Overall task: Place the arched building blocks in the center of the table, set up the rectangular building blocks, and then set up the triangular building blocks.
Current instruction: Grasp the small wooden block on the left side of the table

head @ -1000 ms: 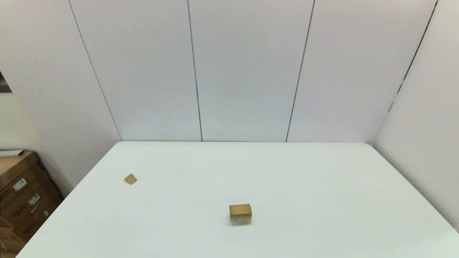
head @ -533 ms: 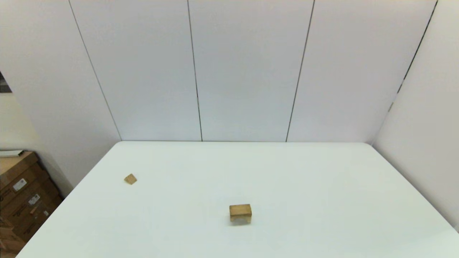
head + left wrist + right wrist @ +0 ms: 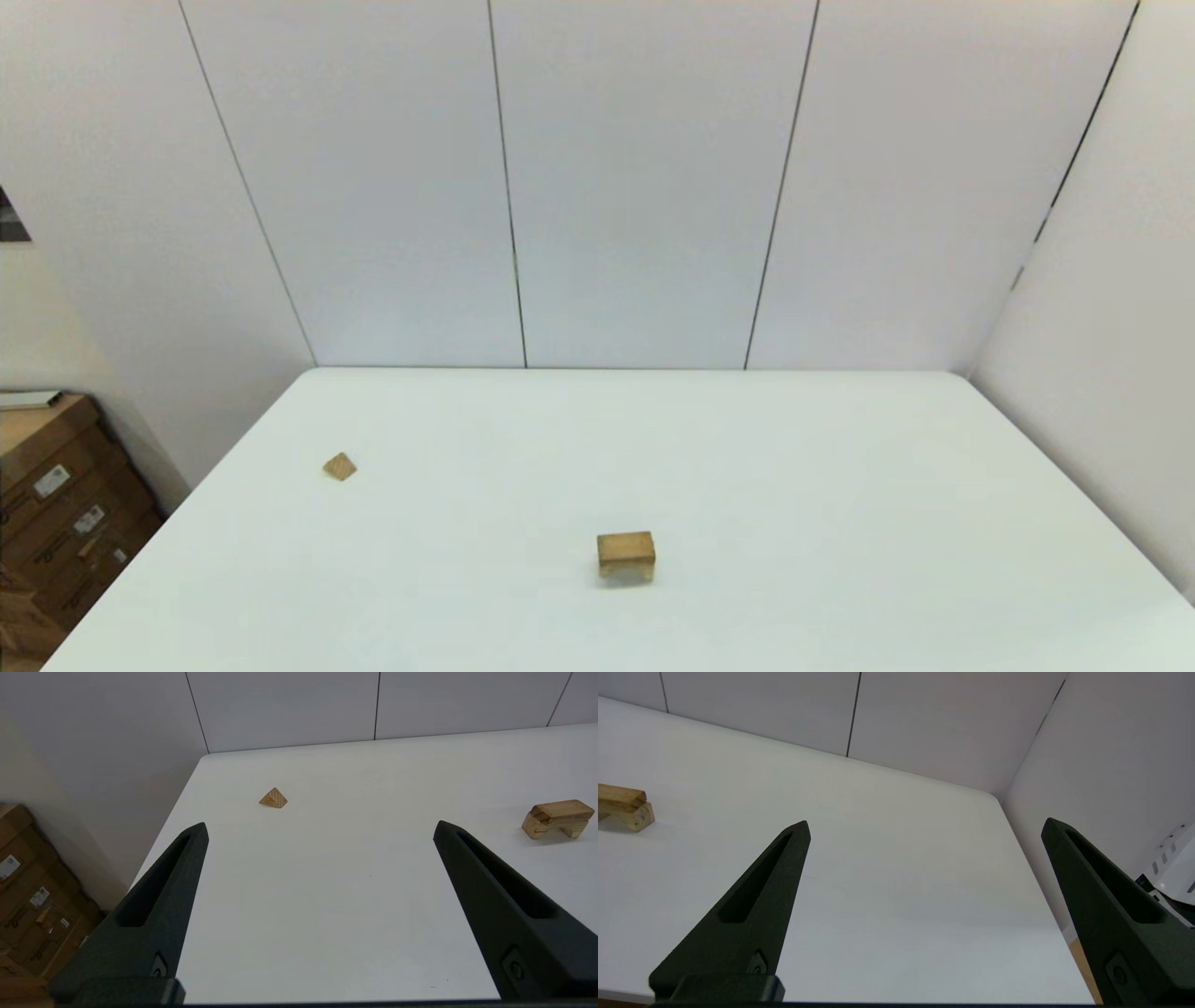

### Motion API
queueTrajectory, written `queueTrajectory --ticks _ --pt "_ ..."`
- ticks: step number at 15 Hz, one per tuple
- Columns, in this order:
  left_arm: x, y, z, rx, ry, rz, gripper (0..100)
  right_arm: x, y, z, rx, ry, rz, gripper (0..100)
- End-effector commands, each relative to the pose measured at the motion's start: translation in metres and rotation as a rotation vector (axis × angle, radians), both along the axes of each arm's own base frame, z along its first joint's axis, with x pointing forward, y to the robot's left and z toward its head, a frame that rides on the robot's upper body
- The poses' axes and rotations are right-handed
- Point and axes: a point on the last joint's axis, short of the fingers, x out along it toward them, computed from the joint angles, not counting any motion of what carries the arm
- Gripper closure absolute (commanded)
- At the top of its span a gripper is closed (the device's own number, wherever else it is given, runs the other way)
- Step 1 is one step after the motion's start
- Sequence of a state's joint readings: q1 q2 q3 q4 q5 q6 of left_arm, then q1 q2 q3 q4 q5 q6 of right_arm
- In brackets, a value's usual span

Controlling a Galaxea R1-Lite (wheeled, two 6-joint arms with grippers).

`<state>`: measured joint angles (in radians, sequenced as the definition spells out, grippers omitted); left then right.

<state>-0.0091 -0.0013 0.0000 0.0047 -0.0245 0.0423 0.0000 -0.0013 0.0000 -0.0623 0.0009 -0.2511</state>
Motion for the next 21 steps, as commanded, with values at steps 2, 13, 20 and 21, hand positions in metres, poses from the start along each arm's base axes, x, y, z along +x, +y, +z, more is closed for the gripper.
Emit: queueTrajectory --ticks 2,13,20,21 --pt "0.0001 0.0000 0.0000 0.001 0.001 0.000 0 0.0001 0.0000 -0.0004 -0.002 0.001 0.001 0" --pt "0.0001 0.0000 0.0000 0.001 0.001 0.000 0 0.0001 0.0000 -0.0004 -0.002 0.001 0.001 0" --pt "0.0001 0.0000 0.0000 0.002 0.001 0.000 0 0.0001 0.0000 -0.0004 0.000 0.001 -0.001 0" --pt "0.0001 0.0000 0.0000 0.002 0.001 0.000 0 0.0001 0.0000 -0.0004 -0.002 0.001 0.001 0"
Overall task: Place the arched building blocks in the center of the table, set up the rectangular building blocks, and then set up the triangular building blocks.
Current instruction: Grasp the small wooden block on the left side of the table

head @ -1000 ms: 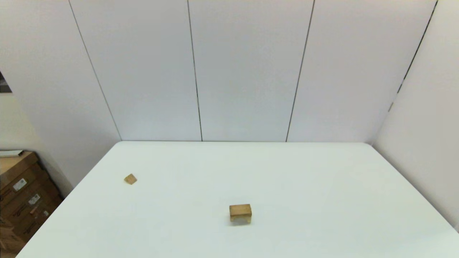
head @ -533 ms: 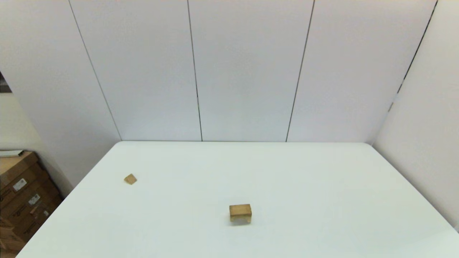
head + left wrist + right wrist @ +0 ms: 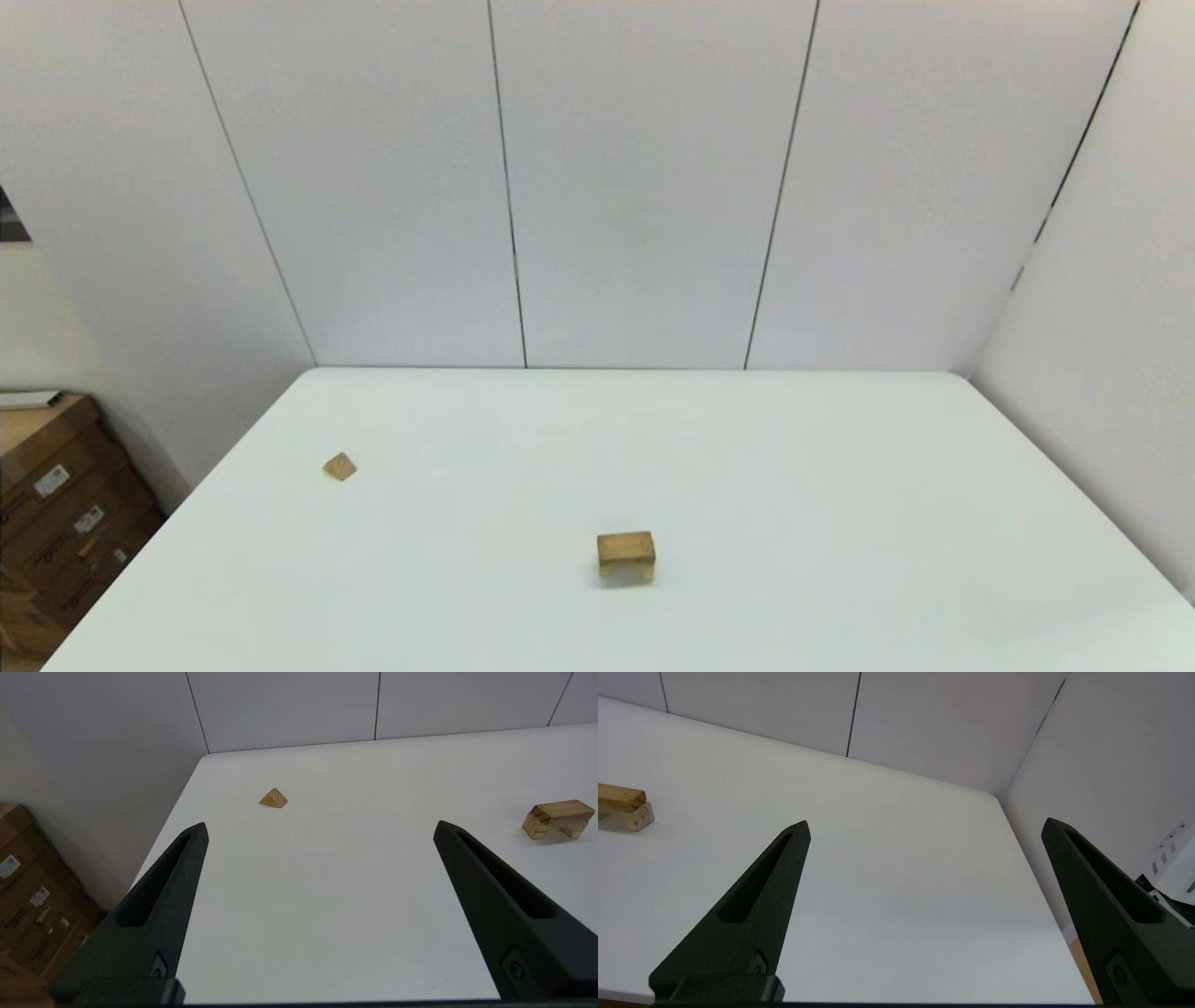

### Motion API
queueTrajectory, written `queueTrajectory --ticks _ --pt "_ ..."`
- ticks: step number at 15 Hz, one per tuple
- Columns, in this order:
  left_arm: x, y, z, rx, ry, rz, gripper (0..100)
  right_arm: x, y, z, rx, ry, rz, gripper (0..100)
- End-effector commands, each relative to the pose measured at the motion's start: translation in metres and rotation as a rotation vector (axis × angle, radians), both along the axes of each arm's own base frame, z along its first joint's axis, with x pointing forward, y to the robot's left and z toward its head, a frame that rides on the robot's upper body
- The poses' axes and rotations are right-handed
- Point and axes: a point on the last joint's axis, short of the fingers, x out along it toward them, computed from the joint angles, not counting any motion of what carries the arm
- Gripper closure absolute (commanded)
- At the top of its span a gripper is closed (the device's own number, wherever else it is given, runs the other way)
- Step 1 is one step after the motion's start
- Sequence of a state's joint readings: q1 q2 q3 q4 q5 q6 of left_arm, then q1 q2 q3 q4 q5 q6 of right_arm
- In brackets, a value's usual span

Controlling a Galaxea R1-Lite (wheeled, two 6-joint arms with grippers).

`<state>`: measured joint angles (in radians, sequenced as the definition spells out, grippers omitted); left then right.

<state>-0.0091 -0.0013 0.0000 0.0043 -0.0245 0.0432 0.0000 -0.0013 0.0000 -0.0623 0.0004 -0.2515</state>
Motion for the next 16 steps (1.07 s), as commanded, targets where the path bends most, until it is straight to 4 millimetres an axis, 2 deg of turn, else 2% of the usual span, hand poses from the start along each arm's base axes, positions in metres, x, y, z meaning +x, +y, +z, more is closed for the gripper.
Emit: queueTrajectory --ticks 1,7,11,14,16 --pt "0.000 0.000 0.000 0.003 0.002 0.000 0 0.000 0.000 0.000 0.000 0.001 0.000 0" --pt "0.000 0.000 0.002 0.024 -0.005 -0.005 0 0.000 0.000 0.000 -0.002 0.001 0.001 0" --pt "-0.003 -0.001 0.024 0.032 -0.017 -0.064 0 0.000 0.000 0.000 0.000 0.001 0.000 0" --pt "0.002 -0.001 0.075 0.030 0.021 -0.067 0 0.000 0.000 0.000 -0.002 0.001 0.001 0" --pt "0.024 -0.002 0.121 0.024 0.095 -0.048 0 0.000 0.000 0.000 -0.002 0.001 -0.001 0"
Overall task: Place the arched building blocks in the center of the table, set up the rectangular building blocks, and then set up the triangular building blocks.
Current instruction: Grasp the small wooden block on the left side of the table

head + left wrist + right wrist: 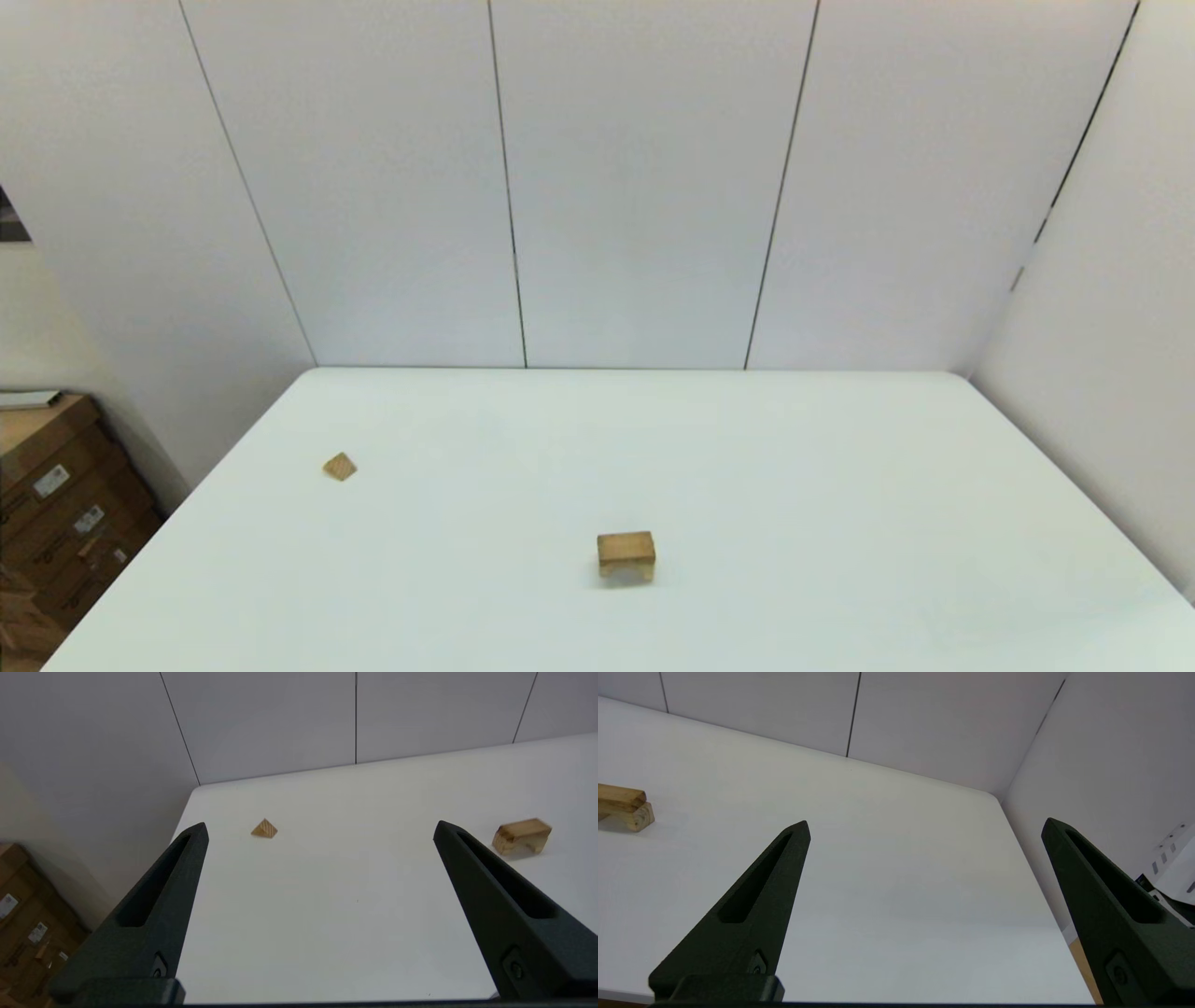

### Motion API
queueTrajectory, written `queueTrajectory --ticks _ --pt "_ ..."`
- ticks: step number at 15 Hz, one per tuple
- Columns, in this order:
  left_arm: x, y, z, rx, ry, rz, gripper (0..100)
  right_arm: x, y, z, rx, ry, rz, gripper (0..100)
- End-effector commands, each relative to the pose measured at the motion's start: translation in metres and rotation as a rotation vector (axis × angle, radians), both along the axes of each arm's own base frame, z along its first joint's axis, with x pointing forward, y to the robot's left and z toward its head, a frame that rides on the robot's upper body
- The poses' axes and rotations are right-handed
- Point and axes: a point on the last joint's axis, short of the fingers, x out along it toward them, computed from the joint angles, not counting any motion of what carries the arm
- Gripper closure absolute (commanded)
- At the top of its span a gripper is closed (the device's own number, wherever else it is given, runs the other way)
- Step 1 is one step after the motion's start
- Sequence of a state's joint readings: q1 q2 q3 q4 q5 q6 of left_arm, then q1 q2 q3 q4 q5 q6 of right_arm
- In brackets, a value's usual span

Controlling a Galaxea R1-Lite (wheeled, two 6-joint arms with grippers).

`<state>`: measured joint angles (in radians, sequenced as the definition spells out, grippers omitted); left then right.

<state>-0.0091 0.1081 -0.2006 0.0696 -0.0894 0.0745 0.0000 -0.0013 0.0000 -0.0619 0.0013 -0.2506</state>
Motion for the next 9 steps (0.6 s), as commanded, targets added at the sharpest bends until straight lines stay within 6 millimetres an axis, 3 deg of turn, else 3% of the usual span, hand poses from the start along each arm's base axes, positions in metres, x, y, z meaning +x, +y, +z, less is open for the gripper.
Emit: queueTrajectory --ticks 1,3,4,7,9 --pt "0.054 0.001 0.093 -0.010 0.200 0.060 0 0.000 0.000 0.000 -0.002 0.000 -0.001 0" --pt "0.097 0.006 0.119 -0.019 0.335 0.106 0 0.000 0.000 0.000 -0.002 0.000 0.000 0" --pt "0.121 0.009 0.121 -0.021 0.410 0.110 0 0.000 0.000 0.000 -0.002 0.000 -0.001 0" --pt "0.200 0.023 0.110 -0.050 0.621 0.154 0 0.000 0.000 0.000 -0.001 0.000 0.000 0" --pt "0.237 0.039 0.093 -0.079 0.729 0.200 0 0.000 0.000 0.000 -0.002 0.000 -0.001 0"
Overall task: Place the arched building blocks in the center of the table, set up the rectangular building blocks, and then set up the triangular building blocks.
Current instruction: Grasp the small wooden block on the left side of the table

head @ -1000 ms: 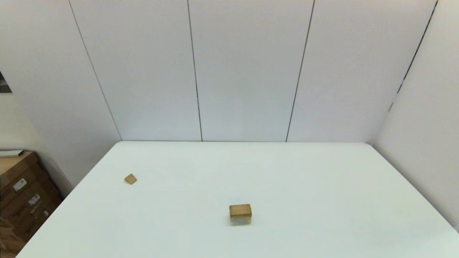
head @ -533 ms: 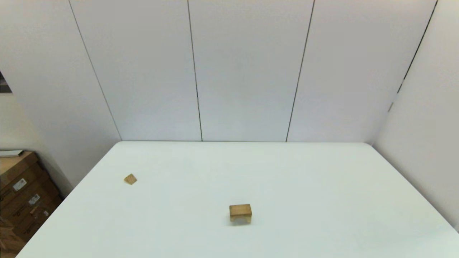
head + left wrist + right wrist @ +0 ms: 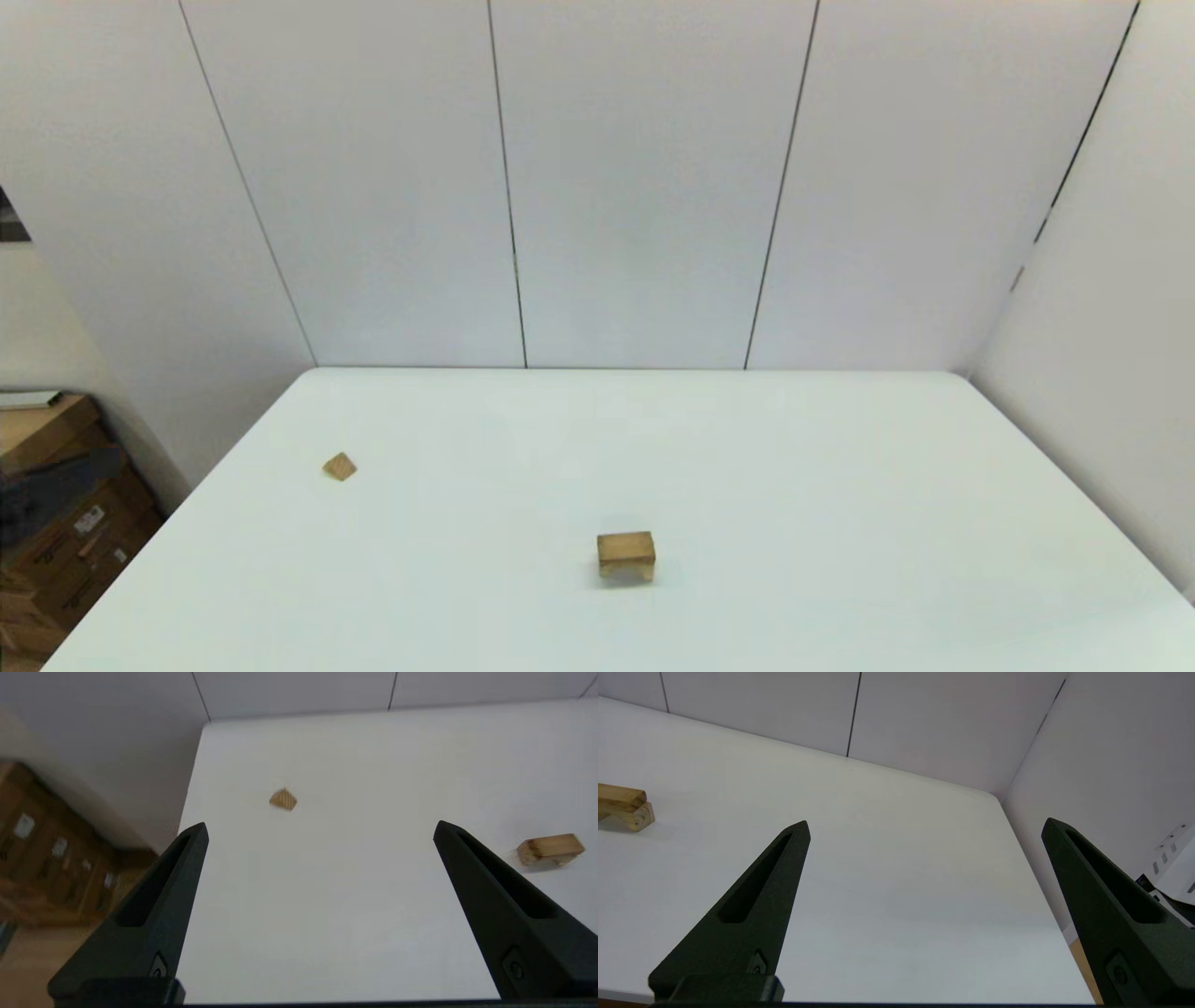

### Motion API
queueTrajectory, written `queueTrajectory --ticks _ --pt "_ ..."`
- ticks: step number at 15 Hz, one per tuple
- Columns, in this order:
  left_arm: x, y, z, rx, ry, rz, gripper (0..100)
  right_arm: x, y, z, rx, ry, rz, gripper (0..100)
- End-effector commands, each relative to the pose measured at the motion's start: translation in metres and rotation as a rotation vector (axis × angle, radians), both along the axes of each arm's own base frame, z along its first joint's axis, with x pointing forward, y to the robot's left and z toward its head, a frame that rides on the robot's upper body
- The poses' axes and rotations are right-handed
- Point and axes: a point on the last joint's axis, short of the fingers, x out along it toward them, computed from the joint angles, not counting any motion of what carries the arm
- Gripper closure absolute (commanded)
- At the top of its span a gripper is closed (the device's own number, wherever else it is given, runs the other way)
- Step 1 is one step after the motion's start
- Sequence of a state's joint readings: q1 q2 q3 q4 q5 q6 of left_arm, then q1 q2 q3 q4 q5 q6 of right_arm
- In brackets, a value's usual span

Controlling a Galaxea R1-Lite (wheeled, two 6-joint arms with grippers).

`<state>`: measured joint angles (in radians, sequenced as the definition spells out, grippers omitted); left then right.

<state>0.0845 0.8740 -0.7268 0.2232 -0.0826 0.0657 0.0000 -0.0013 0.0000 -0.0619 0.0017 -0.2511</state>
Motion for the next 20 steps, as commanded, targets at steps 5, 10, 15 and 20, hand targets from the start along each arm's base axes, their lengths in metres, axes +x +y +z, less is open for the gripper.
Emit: queueTrajectory --ticks 5,10,15,20 --pt "0.183 0.068 -0.067 -0.301 0.497 0.340 0 0.000 0.000 0.000 0.000 0.000 -0.002 0" --pt "0.238 0.074 -0.089 -0.674 0.499 0.598 0 0.000 0.000 0.000 0.000 0.000 0.000 0" --pt "0.283 0.054 -0.131 -0.809 0.632 0.735 0 0.000 0.000 0.000 0.000 0.000 0.000 0" --pt "0.303 0.028 -0.164 -0.682 0.844 0.839 0 0.000 0.000 0.000 0.000 0.000 -0.002 0"
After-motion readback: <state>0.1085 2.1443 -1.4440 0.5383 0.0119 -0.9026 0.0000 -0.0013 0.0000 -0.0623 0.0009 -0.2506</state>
